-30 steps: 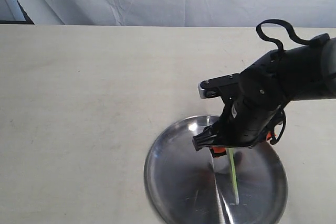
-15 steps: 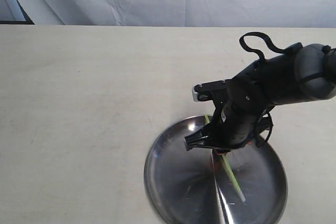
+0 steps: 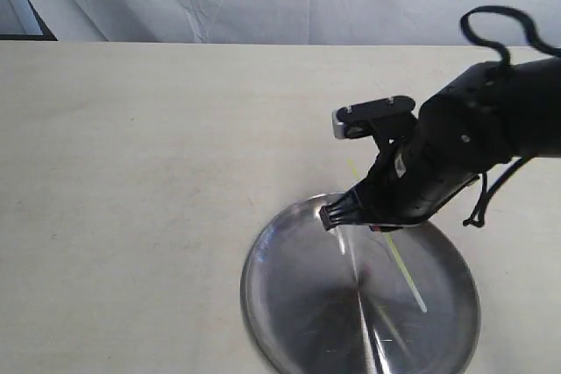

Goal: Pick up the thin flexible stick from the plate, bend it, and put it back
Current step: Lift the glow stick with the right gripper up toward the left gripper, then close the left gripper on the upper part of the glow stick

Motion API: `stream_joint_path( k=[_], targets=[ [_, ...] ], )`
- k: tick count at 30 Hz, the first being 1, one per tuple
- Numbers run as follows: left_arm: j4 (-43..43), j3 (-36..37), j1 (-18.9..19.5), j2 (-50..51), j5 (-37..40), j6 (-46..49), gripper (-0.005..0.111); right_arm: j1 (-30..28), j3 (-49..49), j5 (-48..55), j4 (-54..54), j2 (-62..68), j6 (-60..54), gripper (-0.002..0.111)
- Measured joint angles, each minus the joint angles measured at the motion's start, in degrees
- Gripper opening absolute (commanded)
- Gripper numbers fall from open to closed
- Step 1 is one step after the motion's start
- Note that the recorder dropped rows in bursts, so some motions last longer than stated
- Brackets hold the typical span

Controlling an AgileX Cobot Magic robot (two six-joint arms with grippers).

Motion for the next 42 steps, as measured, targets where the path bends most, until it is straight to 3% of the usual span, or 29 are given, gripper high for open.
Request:
stream_joint_path(
  k=[4,9,18,23,30,35,42],
  targets=[
    [0.0,0.0,0.0,0.0,0.0,0.0,0.045,0.0,0.1,0.1,3.2,-8.2,-3.8,-0.001],
    [0.0,0.0,0.0,0.0,0.0,0.0,0.045,0.0,0.1,0.1,23.1,-15.2,-21.3,-0.001],
    [0.0,0.0,0.0,0.0,-1.6,-2.0,0.045,0.0,0.1,5.0,47.2,-16.5,-45.8,-0.001],
    [-5.3,0.0,0.0,0.0,-18.0,-9.3,0.045,0.0,0.1,11.9,64.1,-16.6,-61.9,-0.001],
    [-23.7,0.0,0.0,0.0,-33.9,-10.3,0.045,1.1,0.1,22.4,83.2,-16.7,-78.6,-0.001],
    [-27.9,0.0,0.0,0.0,-36.4,-10.6,0.058,7.8,0.1,21.6,86.9,-16.7,-82.9,-0.001],
    [-28.4,0.0,0.0,0.0,-41.4,-10.6,0.058,10.4,0.1,17.5,87.1,-16.7,-83.4,-0.001]
  ],
)
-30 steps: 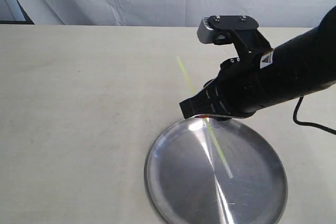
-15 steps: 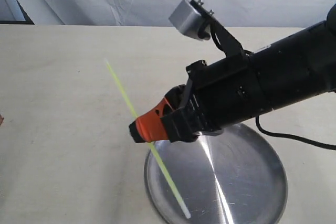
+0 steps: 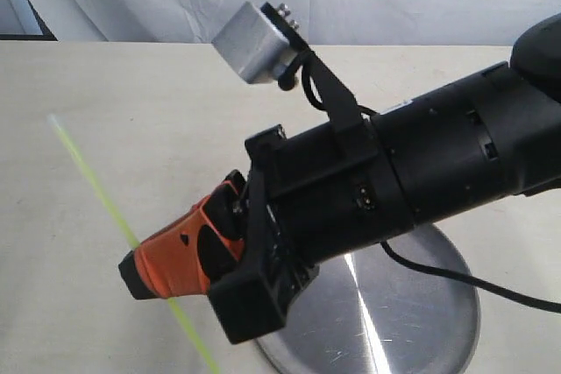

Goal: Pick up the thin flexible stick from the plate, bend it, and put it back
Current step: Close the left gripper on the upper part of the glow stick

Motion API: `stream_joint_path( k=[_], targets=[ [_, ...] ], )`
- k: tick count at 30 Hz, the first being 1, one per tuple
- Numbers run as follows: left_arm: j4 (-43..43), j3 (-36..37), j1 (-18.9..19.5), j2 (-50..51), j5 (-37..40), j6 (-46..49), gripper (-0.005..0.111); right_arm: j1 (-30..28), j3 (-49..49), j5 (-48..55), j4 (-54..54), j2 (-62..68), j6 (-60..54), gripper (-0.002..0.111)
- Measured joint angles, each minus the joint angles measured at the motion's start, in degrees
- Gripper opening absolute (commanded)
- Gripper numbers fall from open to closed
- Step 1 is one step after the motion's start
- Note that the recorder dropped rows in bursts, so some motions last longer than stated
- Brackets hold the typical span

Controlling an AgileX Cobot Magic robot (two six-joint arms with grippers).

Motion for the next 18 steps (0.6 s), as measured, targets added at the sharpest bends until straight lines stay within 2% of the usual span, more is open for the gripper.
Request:
stream_joint_path(
  k=[8,18],
  targets=[
    [0.0,0.0,0.0,-0.1,-6.1,0.0,0.058,0.0,0.0,-0.4,0.0,0.0,-0.1,-0.001],
    [-1.6,0.0,0.0,-0.1,-6.0,0.0,0.058,0.0,0.0,-1.6,0.9,0.0,-0.1,-0.001]
  ],
)
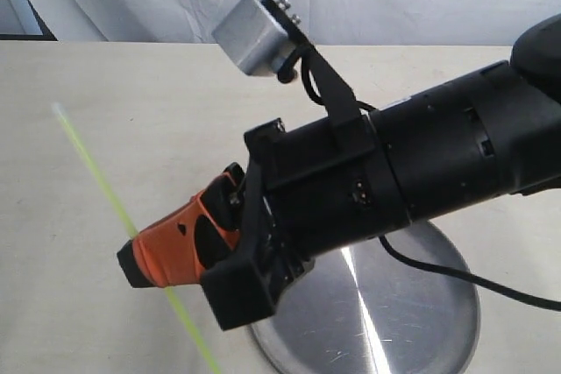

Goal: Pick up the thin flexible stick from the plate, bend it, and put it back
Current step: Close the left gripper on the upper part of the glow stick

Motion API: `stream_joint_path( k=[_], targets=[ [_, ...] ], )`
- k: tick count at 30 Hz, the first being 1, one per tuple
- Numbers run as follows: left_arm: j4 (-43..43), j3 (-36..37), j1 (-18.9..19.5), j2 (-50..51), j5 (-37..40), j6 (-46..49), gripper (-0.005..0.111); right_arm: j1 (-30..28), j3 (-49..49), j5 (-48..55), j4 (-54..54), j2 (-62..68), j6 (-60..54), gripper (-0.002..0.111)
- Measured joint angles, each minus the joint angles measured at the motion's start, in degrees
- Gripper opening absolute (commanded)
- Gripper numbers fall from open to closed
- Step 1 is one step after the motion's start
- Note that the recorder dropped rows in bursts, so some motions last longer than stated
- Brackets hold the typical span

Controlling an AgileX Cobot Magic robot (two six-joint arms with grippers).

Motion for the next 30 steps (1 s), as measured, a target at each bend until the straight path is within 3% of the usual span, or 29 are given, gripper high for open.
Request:
stream_joint_path(
  k=[11,18,27,30],
  targets=[
    [3.3,0.0,0.0,0.0,3.2,-4.4,0.058,0.6,0.0,0.3,2.5,3.3,-0.8,-0.001],
    [9.6,0.0,0.0,0.0,6.0,-14.3,0.058,5.8,-2.4,-1.5,3.6,5.2,-2.7,-0.001],
    [10.8,0.0,0.0,0.0,5.2,-15.5,0.058,10.3,-5.5,-2.8,3.7,8.0,-3.0,-0.001],
    [10.9,0.0,0.0,0.0,4.6,-15.5,0.051,10.9,-5.5,-3.0,3.7,8.6,-3.0,-0.001]
  ],
)
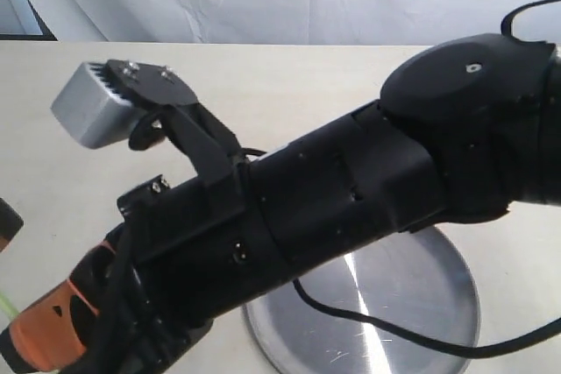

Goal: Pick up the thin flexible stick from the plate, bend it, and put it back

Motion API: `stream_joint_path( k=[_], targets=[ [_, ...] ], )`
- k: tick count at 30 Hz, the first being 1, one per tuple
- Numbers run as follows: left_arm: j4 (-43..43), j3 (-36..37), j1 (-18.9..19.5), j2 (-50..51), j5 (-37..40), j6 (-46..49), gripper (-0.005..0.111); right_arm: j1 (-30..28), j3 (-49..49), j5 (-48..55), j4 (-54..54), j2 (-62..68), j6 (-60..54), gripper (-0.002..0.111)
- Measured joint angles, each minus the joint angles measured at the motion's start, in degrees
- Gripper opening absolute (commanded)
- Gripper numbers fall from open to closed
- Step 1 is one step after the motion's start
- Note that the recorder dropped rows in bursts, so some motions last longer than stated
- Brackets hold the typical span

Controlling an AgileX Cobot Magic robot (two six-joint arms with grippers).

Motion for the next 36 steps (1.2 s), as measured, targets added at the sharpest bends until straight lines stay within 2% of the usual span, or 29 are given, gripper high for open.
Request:
stream_joint_path(
  k=[2,6,7,23,25,31,36],
  targets=[
    [0.4,0.0,0.0,0.0,-0.1,0.0,0.040,0.6,0.0,0.0,0.3,0.3,0.0,-0.001],
    [0.4,0.0,0.0,0.0,-1.0,1.0,0.003,1.9,0.0,-0.9,1.1,0.6,0.0,-0.001],
    [0.4,0.0,0.0,0.0,-1.3,1.5,0.000,2.1,0.0,-1.2,1.3,0.7,0.0,-0.001],
    [2.0,-0.4,0.0,0.0,-2.0,4.1,0.000,2.1,0.4,-1.7,2.9,1.3,0.0,0.000],
    [1.8,-0.4,0.0,0.0,-1.8,4.2,0.000,2.1,0.3,-2.8,1.7,1.3,0.0,0.007],
    [0.2,0.0,0.0,0.0,-1.4,4.6,0.000,2.1,0.0,-3.4,-2.7,0.9,0.4,0.053],
    [-3.7,0.0,0.0,0.0,-0.9,5.5,0.000,2.3,0.0,-4.0,-8.2,0.8,4.7,0.055]
  ],
)
